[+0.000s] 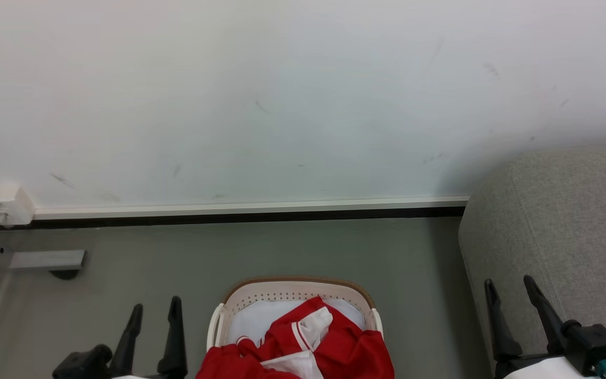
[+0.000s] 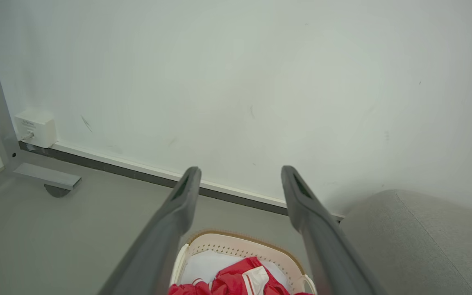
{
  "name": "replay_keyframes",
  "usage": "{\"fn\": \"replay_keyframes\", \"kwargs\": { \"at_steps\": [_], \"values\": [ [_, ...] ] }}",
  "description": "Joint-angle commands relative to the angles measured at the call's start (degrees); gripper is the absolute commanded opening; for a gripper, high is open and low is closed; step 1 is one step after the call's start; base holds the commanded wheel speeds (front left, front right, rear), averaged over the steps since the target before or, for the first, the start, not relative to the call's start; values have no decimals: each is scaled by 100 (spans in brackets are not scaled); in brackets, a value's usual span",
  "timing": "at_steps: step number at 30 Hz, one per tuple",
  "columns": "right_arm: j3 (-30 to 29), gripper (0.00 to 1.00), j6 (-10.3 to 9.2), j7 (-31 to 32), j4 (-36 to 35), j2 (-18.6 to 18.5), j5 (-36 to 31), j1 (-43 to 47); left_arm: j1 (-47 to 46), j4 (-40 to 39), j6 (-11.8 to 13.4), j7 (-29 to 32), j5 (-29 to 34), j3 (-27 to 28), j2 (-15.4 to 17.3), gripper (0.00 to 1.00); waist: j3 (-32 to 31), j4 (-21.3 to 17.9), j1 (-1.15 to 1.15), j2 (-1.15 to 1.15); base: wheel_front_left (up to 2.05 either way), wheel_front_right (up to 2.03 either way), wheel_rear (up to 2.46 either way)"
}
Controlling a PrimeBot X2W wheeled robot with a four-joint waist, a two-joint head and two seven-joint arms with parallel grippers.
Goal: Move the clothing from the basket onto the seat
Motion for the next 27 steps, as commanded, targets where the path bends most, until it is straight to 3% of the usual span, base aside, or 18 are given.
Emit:
{"fn": "replay_keyframes", "kwargs": {
  "at_steps": [1,27],
  "values": [
    [-5,100,-9,-48,9,-60,-131,-59,28,-57,6,-34,190,19,46,100,2,-2,0,0,0,0,0],
    [-91,100,-11,-342,261,-69,-771,28,171,45,-106,-328,929,112,57,100,44,-31,0,0,0,0,0]
  ]
}}
